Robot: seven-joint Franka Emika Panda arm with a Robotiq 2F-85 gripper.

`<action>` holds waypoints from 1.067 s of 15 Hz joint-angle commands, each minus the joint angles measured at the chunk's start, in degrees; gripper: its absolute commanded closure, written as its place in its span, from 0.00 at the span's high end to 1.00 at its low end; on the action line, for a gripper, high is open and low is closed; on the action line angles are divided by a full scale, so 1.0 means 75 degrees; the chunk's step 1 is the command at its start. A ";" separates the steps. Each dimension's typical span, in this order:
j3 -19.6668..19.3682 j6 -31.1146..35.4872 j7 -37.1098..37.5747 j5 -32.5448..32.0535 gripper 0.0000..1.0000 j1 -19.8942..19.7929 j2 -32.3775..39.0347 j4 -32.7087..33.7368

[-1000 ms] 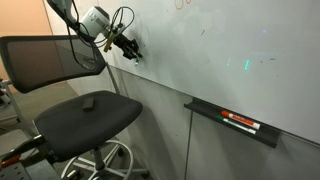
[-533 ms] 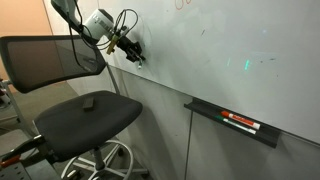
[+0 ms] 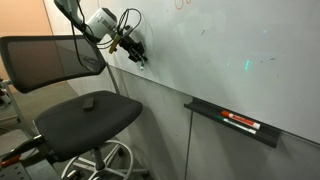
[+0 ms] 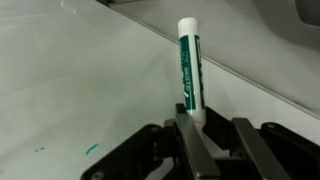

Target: Write on the whiteboard

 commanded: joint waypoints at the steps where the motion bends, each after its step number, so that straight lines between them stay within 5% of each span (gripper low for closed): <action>1: -0.0106 0.0143 -0.0169 -0.0090 0.13 -0.0107 0.0141 0.0620; 16: -0.0182 -0.0078 -0.0276 -0.0117 0.13 -0.0145 -0.0254 0.0837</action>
